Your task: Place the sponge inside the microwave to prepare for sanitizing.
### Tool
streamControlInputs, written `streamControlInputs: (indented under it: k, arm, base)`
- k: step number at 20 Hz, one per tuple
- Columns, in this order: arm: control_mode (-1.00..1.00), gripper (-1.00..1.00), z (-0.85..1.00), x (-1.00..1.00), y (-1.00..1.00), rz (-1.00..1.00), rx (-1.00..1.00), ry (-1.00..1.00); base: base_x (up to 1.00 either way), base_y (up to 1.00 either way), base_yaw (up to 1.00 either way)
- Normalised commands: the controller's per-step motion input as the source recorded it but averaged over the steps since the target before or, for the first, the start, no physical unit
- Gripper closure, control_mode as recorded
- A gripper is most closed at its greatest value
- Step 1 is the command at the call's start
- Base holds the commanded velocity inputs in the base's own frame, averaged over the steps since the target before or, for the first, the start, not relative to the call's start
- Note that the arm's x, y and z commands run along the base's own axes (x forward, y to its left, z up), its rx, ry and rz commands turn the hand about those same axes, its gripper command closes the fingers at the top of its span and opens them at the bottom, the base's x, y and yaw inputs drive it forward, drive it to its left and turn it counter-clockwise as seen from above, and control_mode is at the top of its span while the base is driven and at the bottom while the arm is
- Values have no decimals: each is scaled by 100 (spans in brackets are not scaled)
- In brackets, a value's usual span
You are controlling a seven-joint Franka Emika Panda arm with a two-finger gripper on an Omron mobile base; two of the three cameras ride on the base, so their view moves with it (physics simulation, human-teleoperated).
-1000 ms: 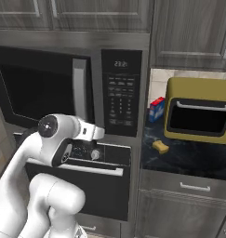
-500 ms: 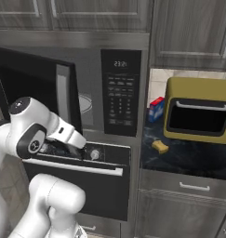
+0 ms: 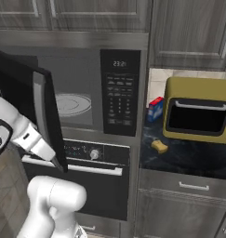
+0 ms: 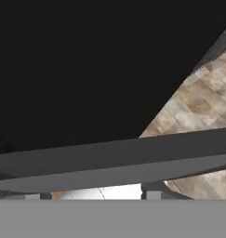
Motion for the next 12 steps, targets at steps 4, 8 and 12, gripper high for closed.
streamControlInputs:
  k: [4,8,12]
  arm:
    - [-100,-100,-12,-29,92,-10,-5,-27]
    - [-100,-100,0,0,26,-3,0,-8]
    - [-100,-100,0,0,3,0,-1,-1]
  base:
    - [0,0,0]
    - [0,0,0]
    - [0,0,0]
